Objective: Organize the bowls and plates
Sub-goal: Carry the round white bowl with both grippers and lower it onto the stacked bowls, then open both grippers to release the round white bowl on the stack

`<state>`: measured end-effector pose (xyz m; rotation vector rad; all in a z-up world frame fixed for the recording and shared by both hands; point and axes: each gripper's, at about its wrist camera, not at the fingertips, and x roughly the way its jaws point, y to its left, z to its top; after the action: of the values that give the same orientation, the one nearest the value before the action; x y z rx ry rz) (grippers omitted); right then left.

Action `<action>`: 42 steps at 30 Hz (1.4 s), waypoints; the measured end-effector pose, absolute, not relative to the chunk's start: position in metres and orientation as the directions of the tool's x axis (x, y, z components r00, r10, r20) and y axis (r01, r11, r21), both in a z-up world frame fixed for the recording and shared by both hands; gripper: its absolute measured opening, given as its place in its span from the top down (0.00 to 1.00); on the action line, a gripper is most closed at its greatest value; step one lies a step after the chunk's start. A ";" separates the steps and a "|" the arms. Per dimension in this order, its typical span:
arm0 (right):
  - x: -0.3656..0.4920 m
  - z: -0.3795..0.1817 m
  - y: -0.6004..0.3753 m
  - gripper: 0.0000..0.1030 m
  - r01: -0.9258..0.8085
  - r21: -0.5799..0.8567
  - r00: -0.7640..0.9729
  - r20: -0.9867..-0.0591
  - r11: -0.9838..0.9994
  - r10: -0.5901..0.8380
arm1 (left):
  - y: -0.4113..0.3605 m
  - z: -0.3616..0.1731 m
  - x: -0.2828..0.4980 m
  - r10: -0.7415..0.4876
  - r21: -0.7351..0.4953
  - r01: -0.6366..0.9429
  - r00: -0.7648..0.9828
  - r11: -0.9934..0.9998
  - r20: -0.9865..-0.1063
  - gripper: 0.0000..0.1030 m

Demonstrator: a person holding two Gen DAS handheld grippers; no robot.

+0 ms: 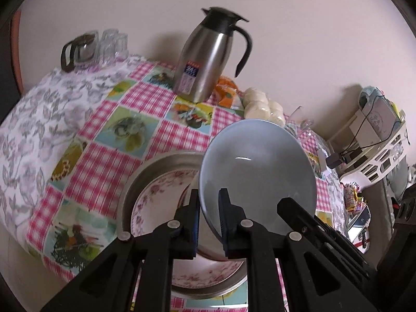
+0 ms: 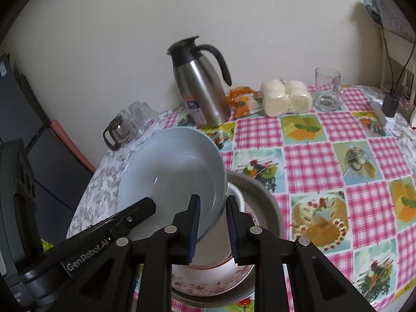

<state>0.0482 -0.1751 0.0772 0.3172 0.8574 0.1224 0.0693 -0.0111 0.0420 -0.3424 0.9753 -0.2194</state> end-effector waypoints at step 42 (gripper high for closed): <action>0.051 0.063 -0.171 0.40 0.066 0.199 0.629 -0.769 0.978 0.114 | -0.001 0.037 0.075 -0.300 -0.362 -0.009 0.539 0.932 -0.787 0.59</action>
<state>0.0511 -0.1709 0.0632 0.2166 0.8917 0.0275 0.0747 -0.0005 0.0370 -0.3429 0.9913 -0.1774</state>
